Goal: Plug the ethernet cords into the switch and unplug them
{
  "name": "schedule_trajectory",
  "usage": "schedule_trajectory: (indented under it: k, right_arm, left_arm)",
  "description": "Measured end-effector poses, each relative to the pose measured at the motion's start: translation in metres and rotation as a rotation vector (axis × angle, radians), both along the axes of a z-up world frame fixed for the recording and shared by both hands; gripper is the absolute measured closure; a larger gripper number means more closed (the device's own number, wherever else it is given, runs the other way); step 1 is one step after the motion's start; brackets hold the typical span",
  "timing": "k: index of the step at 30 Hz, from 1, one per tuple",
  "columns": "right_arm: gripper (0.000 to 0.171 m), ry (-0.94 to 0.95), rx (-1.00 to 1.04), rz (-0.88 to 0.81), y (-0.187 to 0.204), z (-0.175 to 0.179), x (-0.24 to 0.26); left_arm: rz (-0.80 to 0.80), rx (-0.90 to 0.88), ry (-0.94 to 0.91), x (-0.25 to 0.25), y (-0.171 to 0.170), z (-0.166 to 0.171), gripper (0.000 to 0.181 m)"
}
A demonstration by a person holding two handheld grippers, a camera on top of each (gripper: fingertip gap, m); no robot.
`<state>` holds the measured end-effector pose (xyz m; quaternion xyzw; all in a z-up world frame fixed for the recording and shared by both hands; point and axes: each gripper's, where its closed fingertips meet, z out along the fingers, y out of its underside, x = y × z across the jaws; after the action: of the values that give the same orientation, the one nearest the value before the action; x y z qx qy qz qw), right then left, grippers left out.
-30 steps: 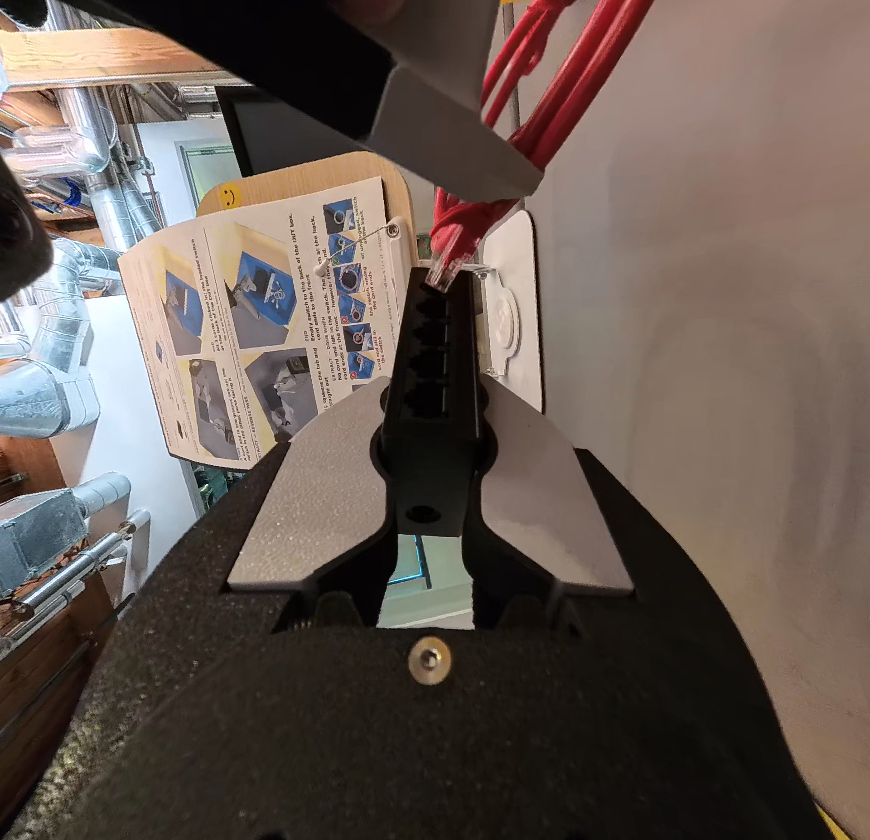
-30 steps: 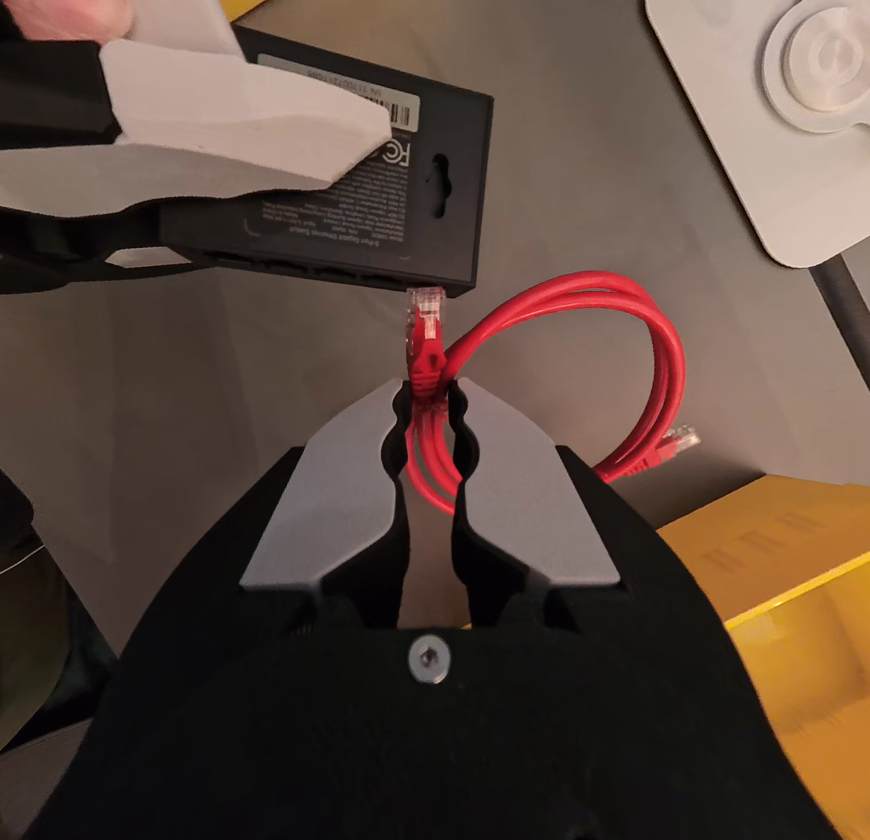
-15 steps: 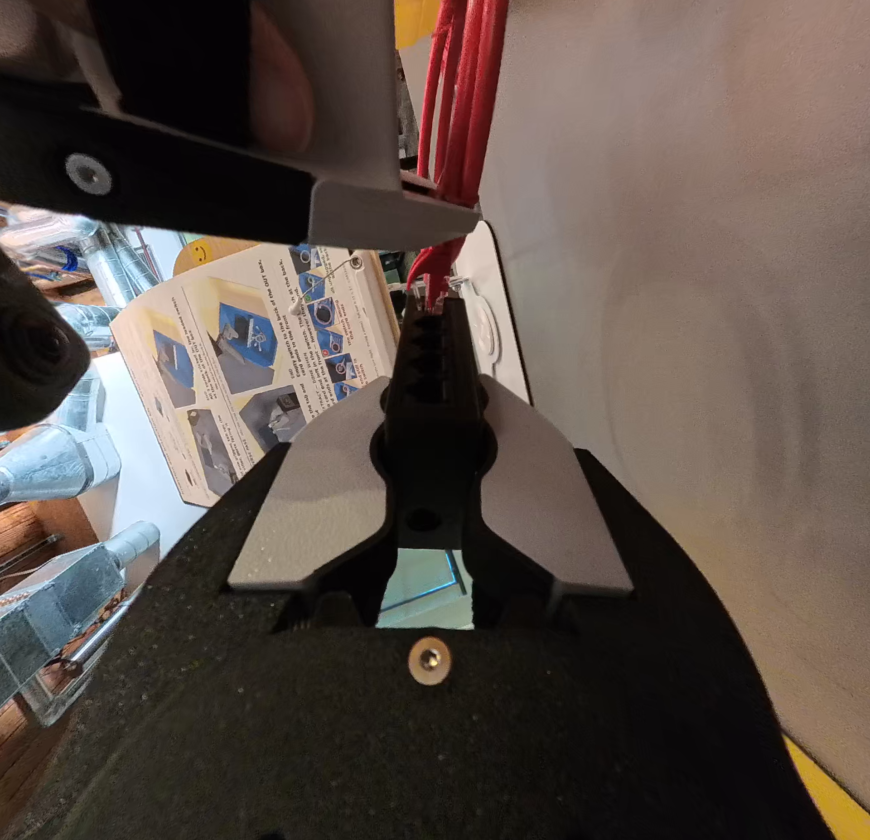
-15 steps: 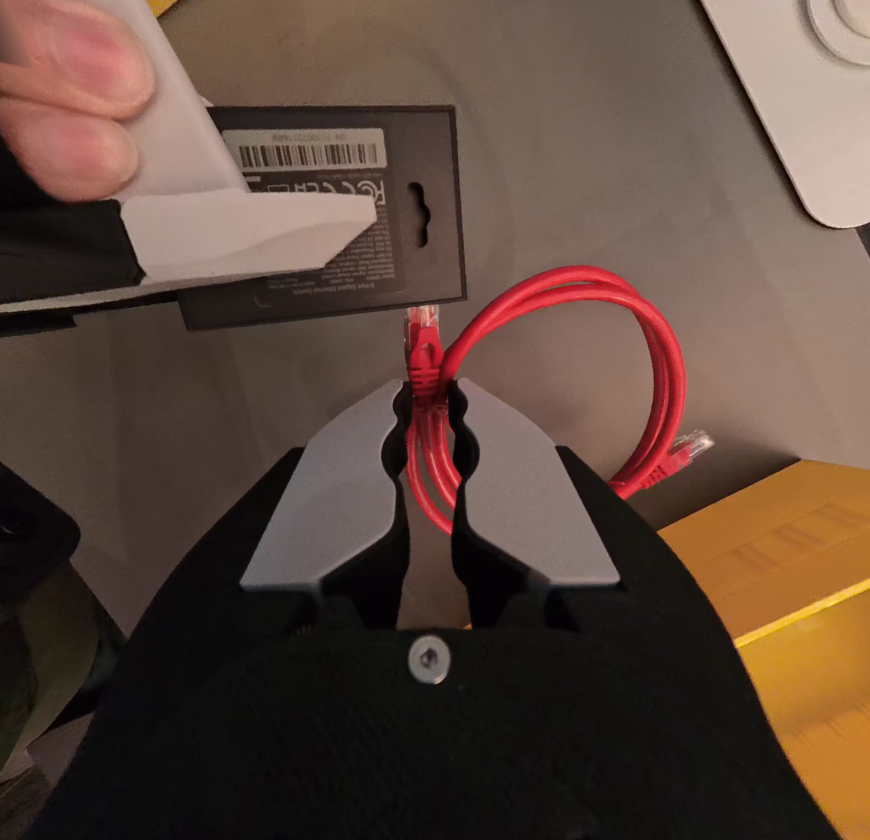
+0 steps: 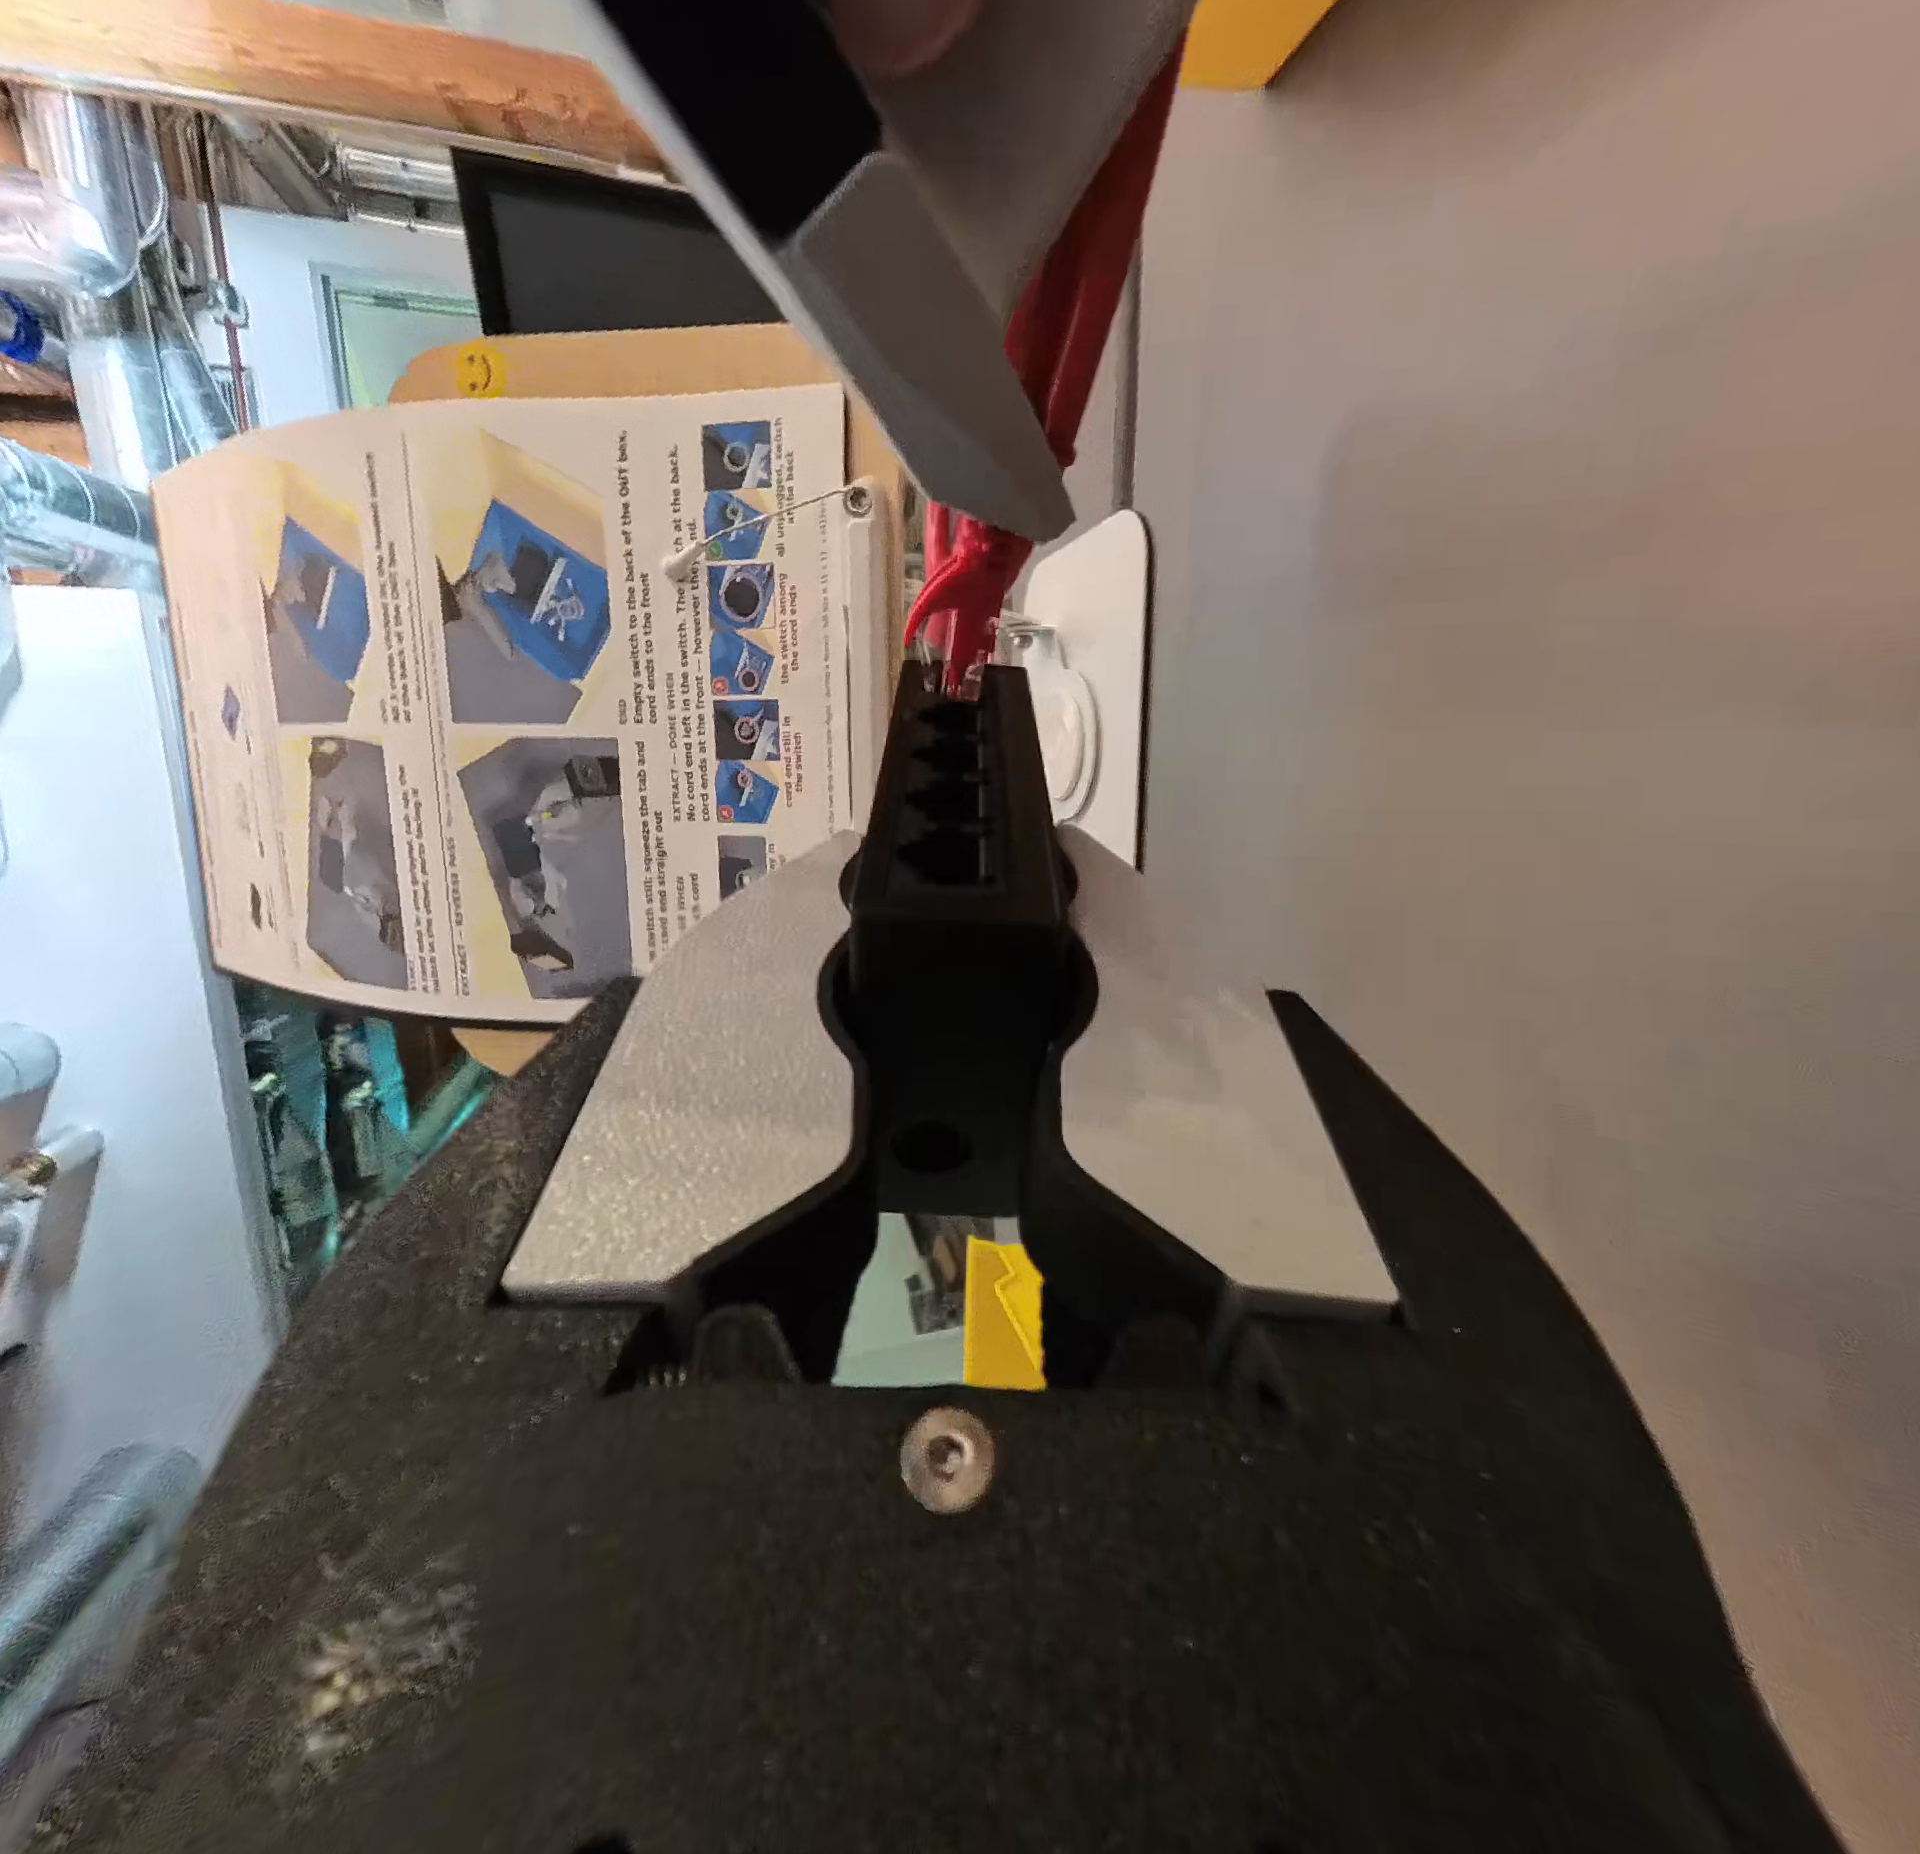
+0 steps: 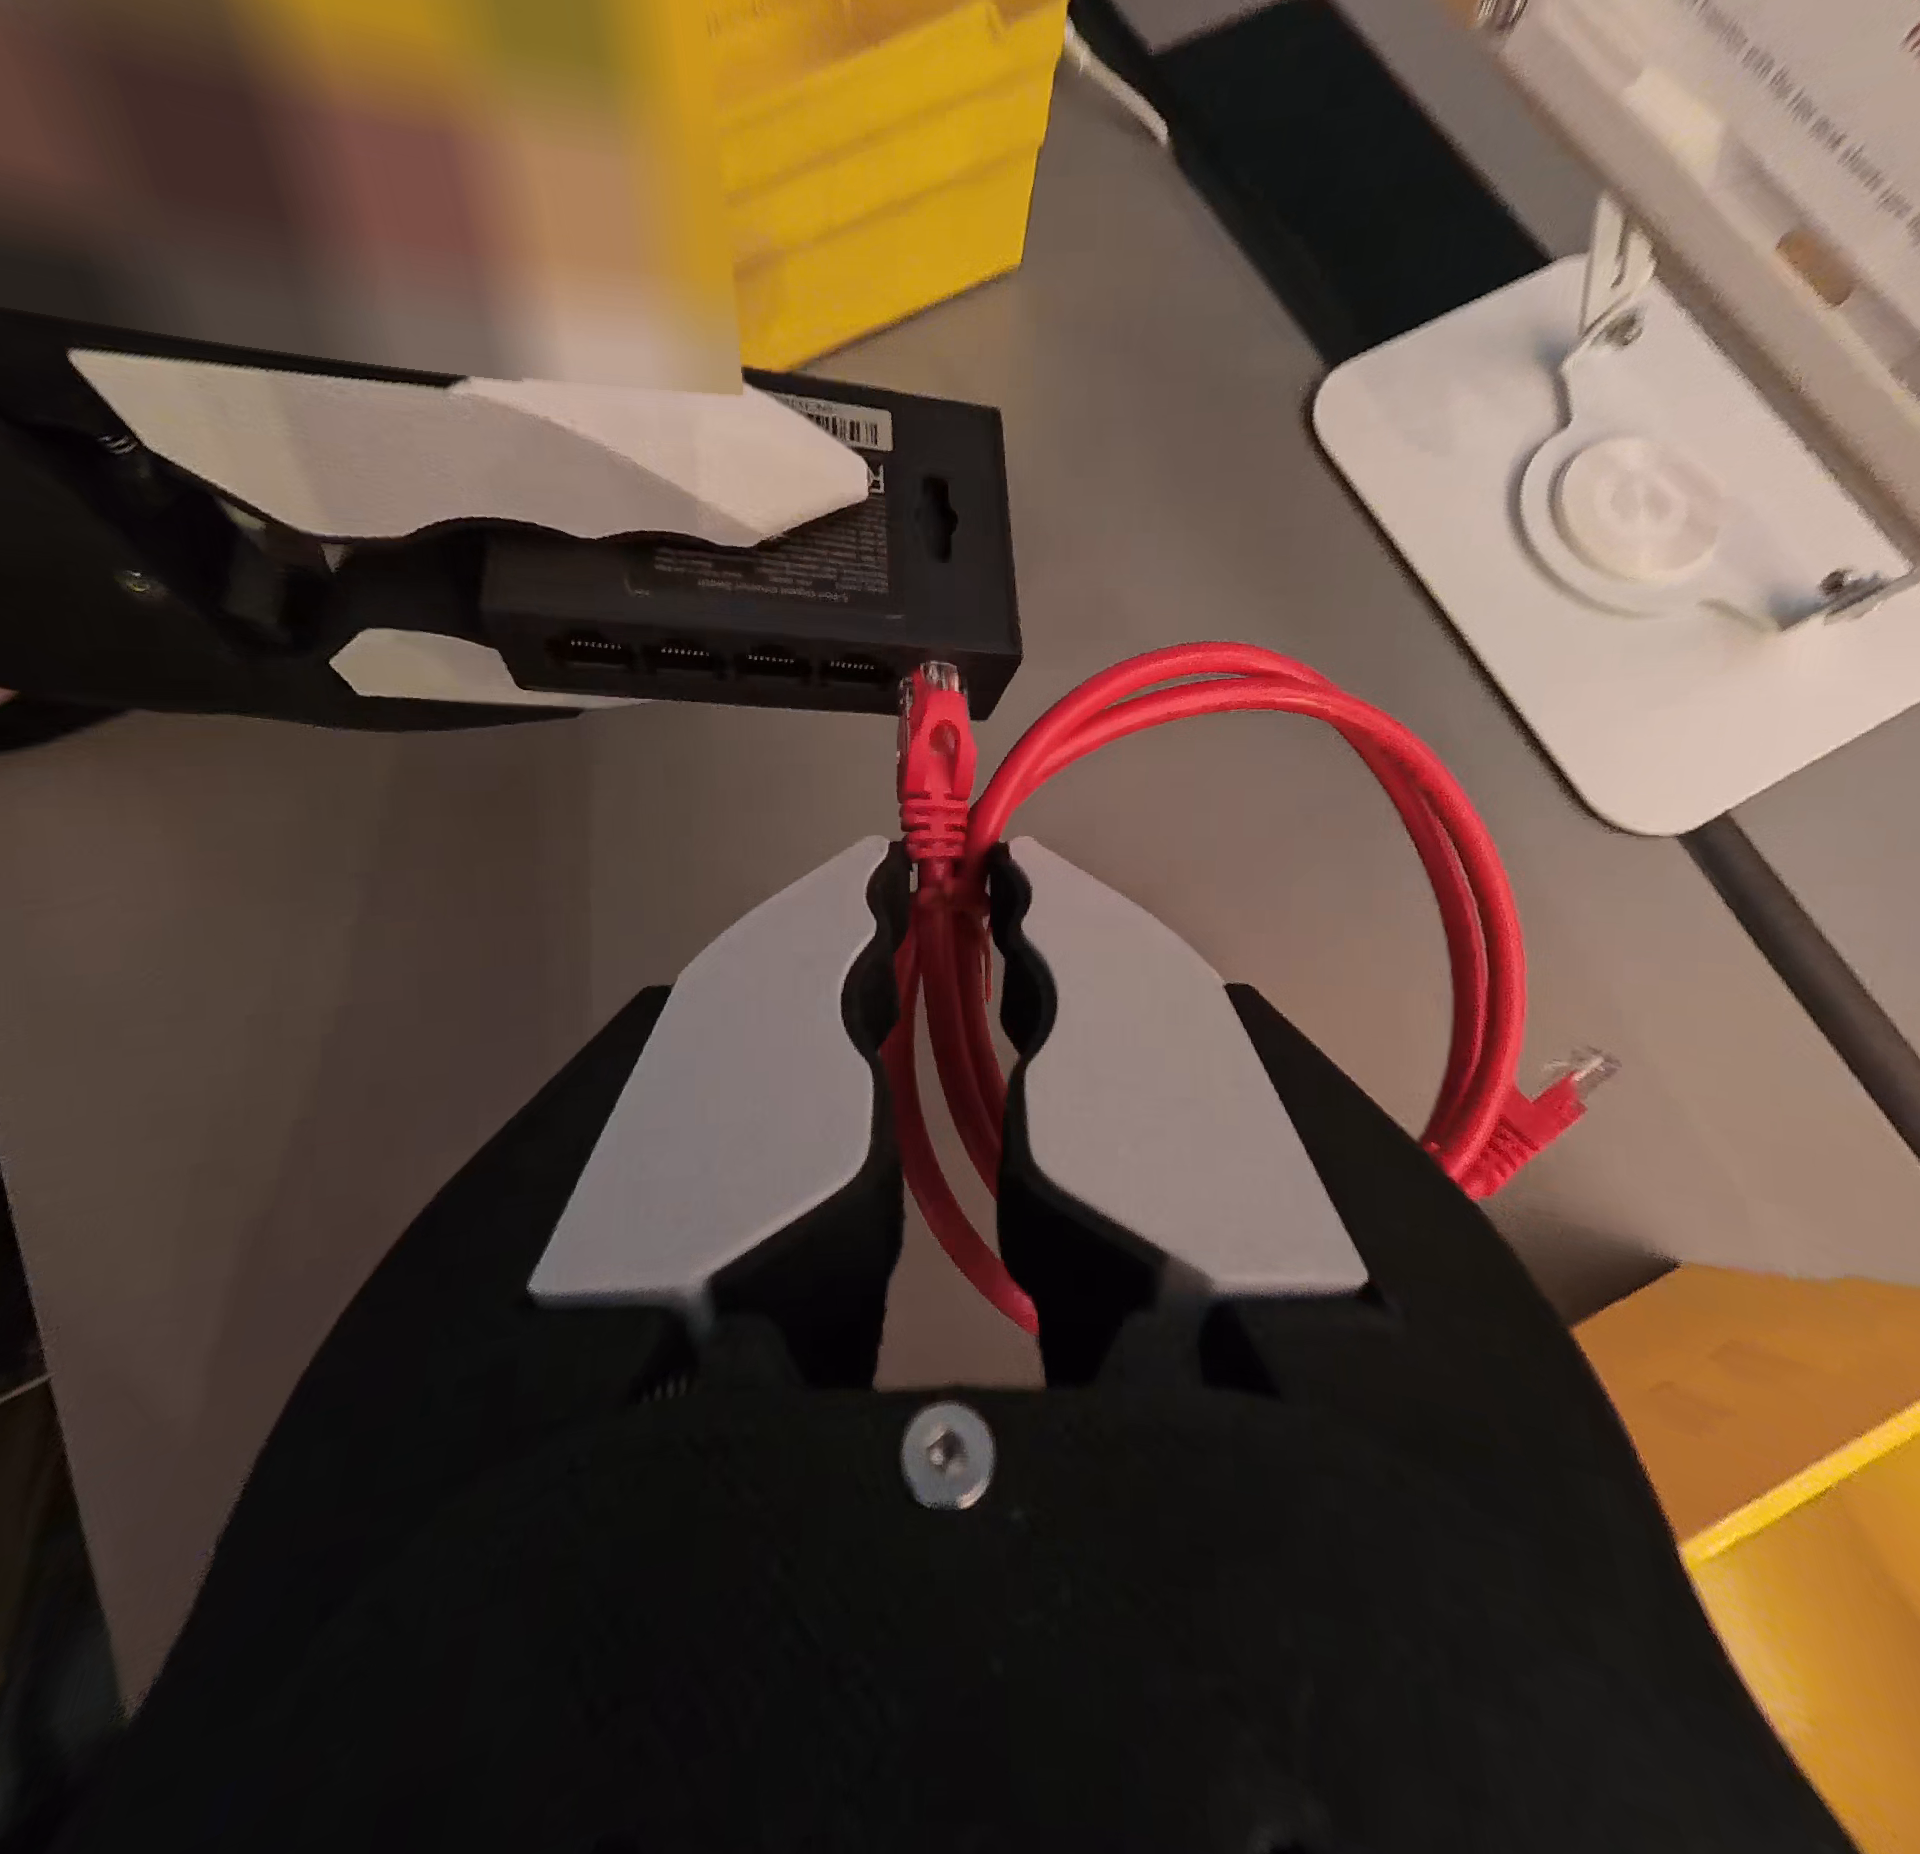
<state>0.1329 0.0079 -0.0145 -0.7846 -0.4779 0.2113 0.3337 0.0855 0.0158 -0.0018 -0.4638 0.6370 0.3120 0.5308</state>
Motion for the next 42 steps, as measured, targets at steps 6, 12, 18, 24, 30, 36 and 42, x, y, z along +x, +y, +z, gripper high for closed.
schedule_trajectory:
  k: [6,12,18,24,30,36,42]
  right_arm:
    - [0.155,0.118,0.104,0.001,0.005,0.022,-0.010]
    - [0.155,0.174,0.174,0.017,0.006,0.030,-0.016]
    - [0.155,0.201,0.222,0.063,0.005,0.034,-0.017]
    - [0.155,0.226,0.252,0.111,0.002,0.038,-0.016]
    - [0.154,0.261,0.269,0.140,-0.001,0.044,-0.015]
    - [0.154,0.301,0.282,0.152,-0.004,0.051,-0.015]
    - [0.154,0.338,0.283,0.157,-0.005,0.056,-0.016]
  left_arm:
    - [0.000,0.002,-0.092,-0.008,0.001,0.016,0.152]
    - [-0.003,0.003,-0.120,-0.012,0.001,0.023,0.152]
    - [-0.017,0.010,-0.126,-0.010,-0.003,0.027,0.152]
    - [-0.028,0.016,-0.132,-0.009,-0.005,0.031,0.152]
    - [-0.041,0.041,-0.146,-0.008,-0.007,0.035,0.152]
    - [-0.055,0.054,-0.174,-0.007,-0.010,0.041,0.152]
    - [-0.059,0.063,-0.186,-0.007,-0.012,0.045,0.152]
